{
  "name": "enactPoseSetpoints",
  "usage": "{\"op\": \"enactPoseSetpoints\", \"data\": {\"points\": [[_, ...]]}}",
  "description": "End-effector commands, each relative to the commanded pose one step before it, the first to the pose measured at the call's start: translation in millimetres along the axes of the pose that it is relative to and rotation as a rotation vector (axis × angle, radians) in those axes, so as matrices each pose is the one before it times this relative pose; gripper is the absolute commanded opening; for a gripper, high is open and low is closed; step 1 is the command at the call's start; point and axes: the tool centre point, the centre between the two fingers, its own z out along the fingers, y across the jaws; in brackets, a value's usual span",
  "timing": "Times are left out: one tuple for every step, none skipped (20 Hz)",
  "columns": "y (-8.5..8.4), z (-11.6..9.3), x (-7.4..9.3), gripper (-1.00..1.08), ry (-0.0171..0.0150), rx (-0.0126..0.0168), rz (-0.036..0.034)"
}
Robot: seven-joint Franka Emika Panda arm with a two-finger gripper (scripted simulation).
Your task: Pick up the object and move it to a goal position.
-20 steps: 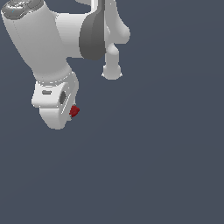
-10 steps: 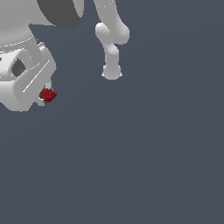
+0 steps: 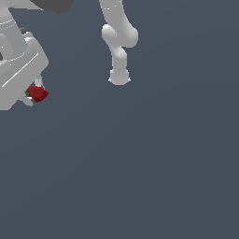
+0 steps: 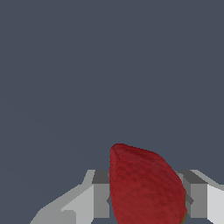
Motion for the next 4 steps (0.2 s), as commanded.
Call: {"op": "enactPoseSetpoints", "data": {"points": [[0.61, -2.87, -1.89, -1.00, 0.00006, 0.00002, -0.00056], [0.15, -0.42, -0.35, -1.00, 0.00000, 0.00000, 0.00000], [0.10, -0.23, -0.19, -1.00, 0.00000, 0.00000, 0.00000], [0.03, -0.07, -0.06, -1.00, 0.00000, 0.00000, 0.00000]]}}
